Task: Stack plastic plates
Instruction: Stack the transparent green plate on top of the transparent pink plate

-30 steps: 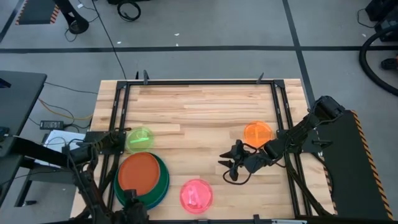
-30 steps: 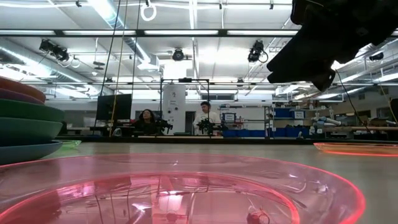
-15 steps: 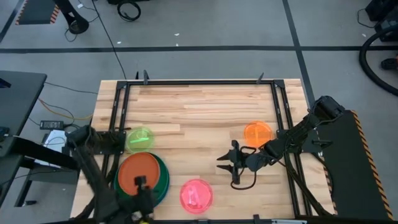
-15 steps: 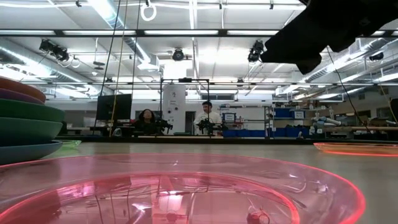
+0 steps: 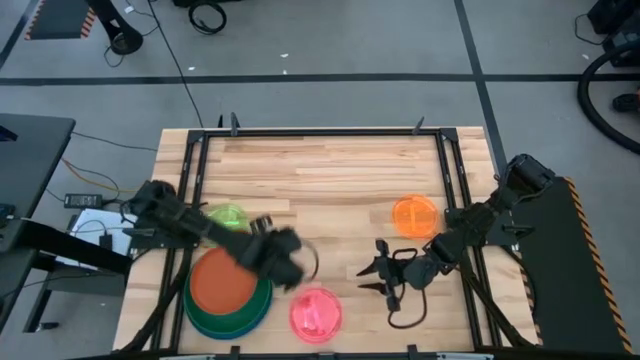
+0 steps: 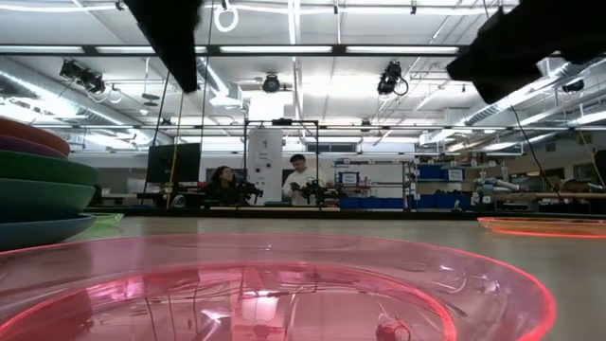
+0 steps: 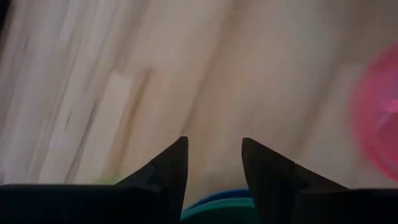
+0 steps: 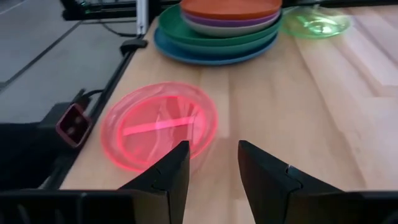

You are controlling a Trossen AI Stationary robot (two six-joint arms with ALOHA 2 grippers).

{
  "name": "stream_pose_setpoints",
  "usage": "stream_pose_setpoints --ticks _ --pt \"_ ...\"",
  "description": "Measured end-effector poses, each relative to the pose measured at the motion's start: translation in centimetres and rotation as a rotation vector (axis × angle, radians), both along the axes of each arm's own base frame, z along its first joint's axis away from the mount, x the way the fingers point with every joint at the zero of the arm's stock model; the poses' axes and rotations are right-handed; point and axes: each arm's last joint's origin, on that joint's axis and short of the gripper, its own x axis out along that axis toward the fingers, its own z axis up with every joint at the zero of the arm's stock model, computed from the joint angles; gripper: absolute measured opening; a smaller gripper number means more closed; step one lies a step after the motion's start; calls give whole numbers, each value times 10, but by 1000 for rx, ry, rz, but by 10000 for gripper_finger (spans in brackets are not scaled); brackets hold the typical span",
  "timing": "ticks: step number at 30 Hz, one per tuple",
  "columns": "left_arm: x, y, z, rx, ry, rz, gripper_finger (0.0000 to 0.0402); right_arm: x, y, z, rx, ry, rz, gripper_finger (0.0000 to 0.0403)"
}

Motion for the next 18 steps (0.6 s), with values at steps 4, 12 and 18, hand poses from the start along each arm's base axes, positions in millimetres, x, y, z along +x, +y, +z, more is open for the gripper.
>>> stream_pose_setpoints --ticks 4,12,18 --pt "7 46 -13 -55 113 164 157 -7 8 -1 -9 12 34 146" --pt "-8 108 -64 -110 310 335 157 -10 10 -4 -77 24 54 146" --pt "-28 136 -96 -153 349 636 157 -7 4 -5 -162 23 37 146"
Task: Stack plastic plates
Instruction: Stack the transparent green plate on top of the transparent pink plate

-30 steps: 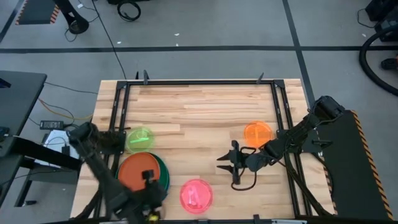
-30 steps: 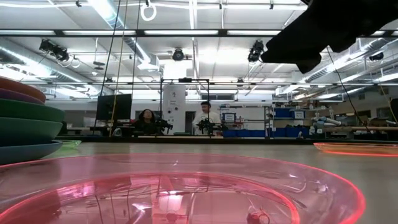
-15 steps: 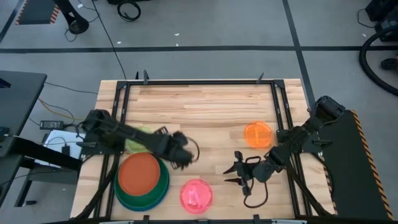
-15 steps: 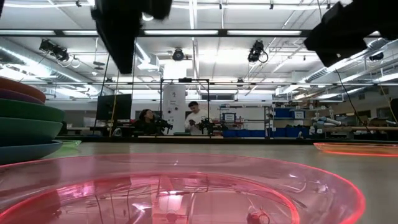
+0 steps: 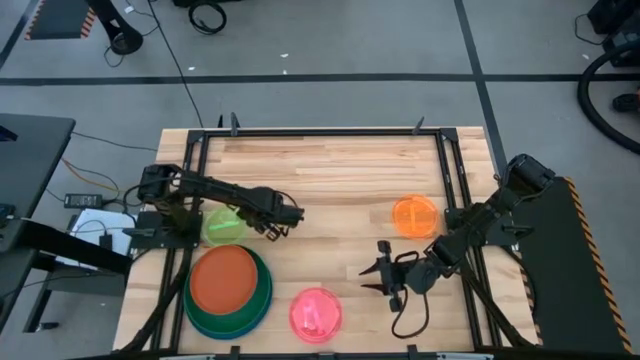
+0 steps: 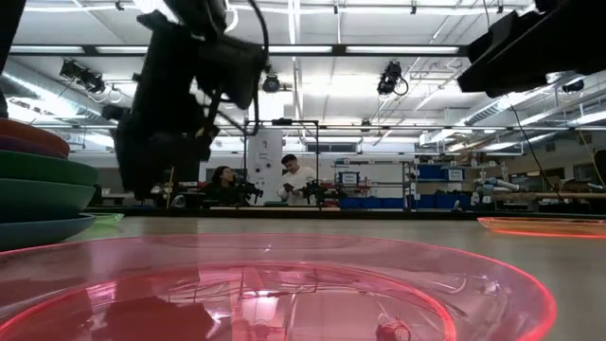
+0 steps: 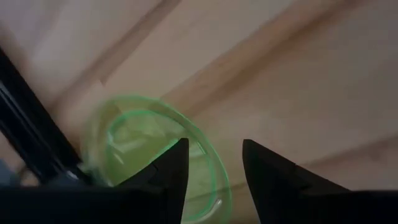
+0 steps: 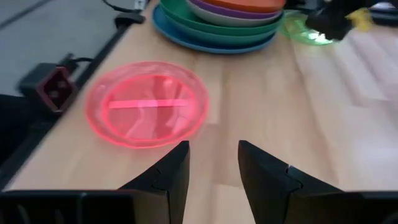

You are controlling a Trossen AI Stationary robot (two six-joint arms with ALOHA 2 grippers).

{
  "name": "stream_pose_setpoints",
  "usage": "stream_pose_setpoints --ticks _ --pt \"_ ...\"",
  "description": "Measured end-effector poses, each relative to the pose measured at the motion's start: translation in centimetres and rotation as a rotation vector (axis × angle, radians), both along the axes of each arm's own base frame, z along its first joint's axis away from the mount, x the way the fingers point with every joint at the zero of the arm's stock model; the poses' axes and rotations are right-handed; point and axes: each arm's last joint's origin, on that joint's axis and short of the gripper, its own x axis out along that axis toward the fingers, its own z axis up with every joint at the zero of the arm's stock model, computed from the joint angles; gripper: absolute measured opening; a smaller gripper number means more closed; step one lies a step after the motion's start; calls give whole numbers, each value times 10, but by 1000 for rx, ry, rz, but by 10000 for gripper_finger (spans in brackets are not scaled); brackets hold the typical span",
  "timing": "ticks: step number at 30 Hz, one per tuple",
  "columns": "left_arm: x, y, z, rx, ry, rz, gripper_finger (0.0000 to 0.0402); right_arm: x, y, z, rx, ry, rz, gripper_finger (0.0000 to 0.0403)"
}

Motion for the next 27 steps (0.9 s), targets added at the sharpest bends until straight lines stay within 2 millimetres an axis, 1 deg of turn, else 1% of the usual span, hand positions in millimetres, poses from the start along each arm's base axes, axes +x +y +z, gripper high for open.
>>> stream_pose_setpoints --ticks 5,8,13,22,27 --pt "-15 3 -19 10 30 123 157 7 -11 0 -35 -3 -39 146" --pt "-12 3 -27 8 -36 137 157 12 -18 -1 -47 2 -57 146" --pt "-7 3 -28 22 -96 133 157 18 -29 -1 -79 8 -79 146" --pt "-17 2 -26 59 -10 215 157 24 -40 -2 -48 40 -60 146" --pt "-27 -2 -35 56 23 276 157 24 -41 -4 -58 57 -60 146"
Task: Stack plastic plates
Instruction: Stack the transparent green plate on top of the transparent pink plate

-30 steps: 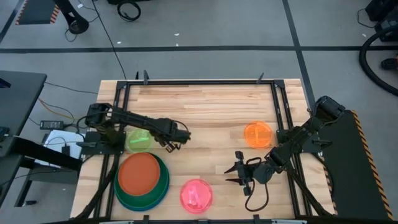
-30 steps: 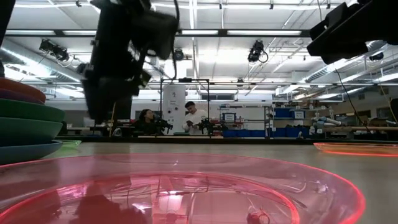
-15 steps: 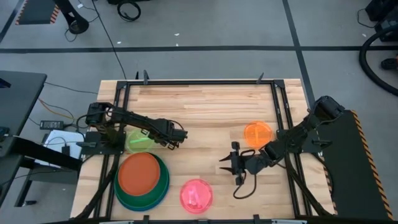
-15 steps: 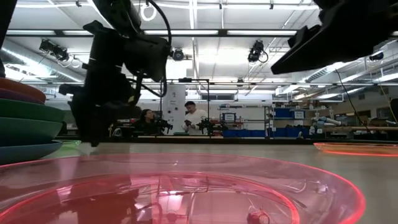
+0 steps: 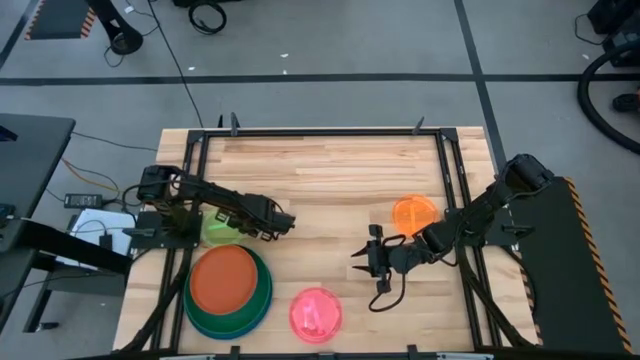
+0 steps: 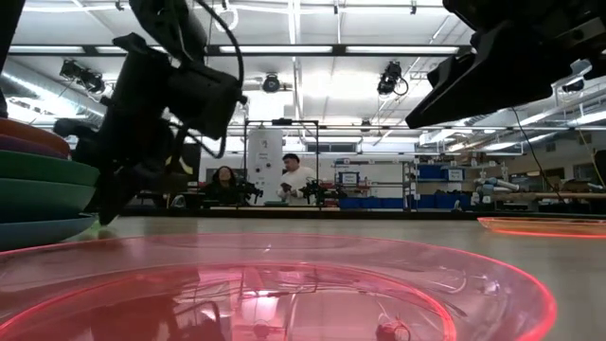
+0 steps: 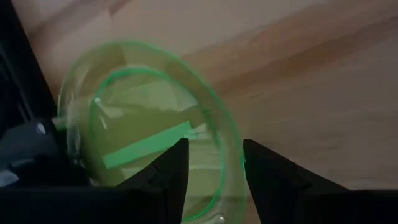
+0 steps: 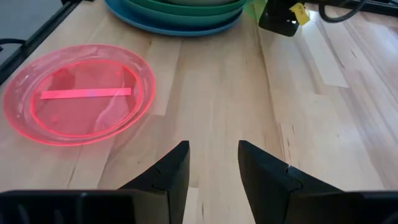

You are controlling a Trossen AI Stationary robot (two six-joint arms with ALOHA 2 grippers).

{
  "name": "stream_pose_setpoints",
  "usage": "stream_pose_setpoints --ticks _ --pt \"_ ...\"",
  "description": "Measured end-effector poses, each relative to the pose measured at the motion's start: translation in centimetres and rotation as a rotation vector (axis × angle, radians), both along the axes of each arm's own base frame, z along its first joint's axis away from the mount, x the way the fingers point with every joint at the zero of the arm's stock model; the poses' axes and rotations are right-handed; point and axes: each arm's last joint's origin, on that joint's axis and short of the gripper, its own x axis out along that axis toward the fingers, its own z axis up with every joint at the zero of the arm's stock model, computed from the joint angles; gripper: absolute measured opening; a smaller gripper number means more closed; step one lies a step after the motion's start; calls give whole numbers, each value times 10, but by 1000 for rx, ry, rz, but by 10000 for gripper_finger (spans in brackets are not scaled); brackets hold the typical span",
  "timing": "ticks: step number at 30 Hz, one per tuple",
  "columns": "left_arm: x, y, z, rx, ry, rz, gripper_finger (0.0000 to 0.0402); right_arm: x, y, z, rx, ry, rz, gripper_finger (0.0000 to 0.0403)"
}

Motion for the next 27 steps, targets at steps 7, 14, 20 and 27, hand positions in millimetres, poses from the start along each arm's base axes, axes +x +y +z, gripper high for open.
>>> stream_pose_setpoints --ticks 7,14,20,27 --pt "-7 0 -8 -12 7 5 157 0 0 0 -21 3 20 146" --pt "-4 0 -7 -6 -6 -6 102 1 -2 0 -28 2 18 146" --pt "-3 -1 -8 6 -18 -17 19 1 -1 0 -36 2 23 146" --pt "20 -15 13 -7 -105 -122 13 1 -1 0 -44 2 28 146"
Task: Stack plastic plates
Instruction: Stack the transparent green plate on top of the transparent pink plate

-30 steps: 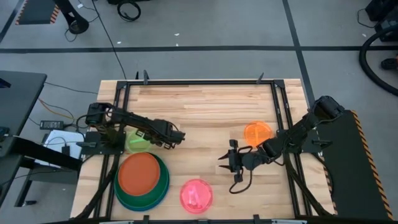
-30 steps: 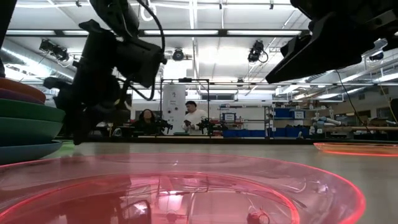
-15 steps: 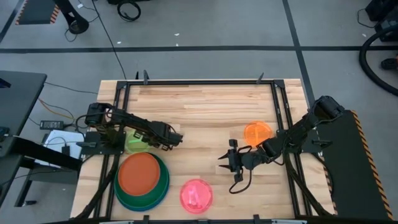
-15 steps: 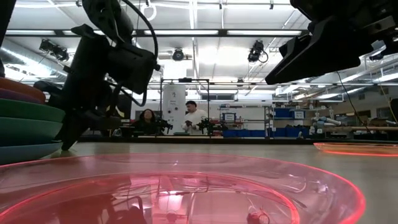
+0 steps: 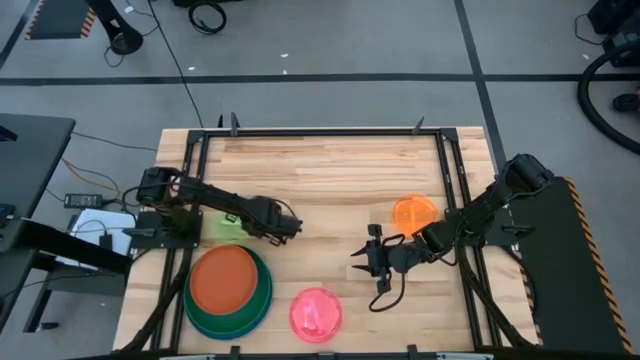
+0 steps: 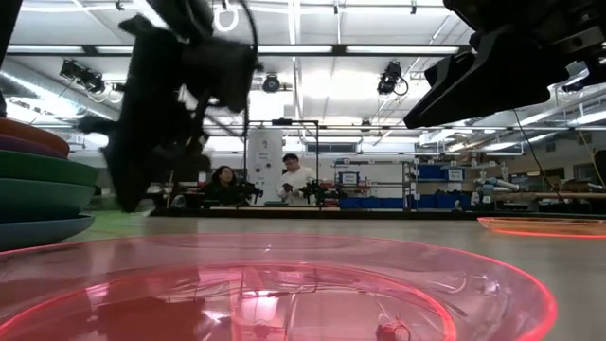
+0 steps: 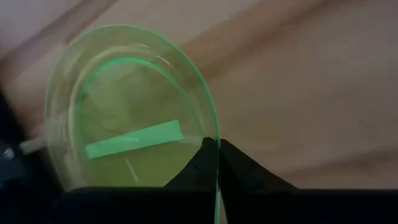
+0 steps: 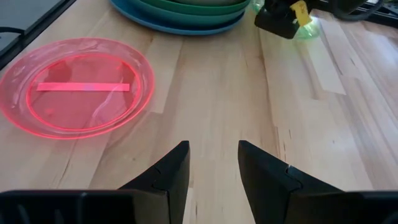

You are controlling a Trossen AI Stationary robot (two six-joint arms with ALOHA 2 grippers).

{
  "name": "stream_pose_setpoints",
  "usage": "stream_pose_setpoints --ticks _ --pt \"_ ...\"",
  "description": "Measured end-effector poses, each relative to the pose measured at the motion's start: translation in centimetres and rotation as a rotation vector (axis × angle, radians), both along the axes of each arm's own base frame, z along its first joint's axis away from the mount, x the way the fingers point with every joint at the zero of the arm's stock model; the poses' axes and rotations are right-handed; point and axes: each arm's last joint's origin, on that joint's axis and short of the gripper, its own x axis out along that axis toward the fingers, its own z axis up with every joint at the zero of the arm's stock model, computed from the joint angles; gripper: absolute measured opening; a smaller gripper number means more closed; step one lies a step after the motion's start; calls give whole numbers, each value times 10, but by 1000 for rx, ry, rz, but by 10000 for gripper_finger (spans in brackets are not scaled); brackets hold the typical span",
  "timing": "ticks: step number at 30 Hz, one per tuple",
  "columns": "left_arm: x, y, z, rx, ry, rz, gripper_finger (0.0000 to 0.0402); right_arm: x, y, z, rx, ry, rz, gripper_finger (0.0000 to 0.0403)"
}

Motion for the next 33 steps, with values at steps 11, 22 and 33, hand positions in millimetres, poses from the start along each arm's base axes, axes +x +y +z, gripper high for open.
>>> stream_pose_setpoints --ticks 11,22,33 --pt "52 -30 69 39 -225 -442 8 -1 0 -1 -4 11 -1 146" --pt "58 -109 129 104 -242 -1366 8 -8 -12 -12 -161 124 -113 146" --pt "34 -191 138 217 -284 -2160 7 -22 -26 -21 -397 209 -315 146"
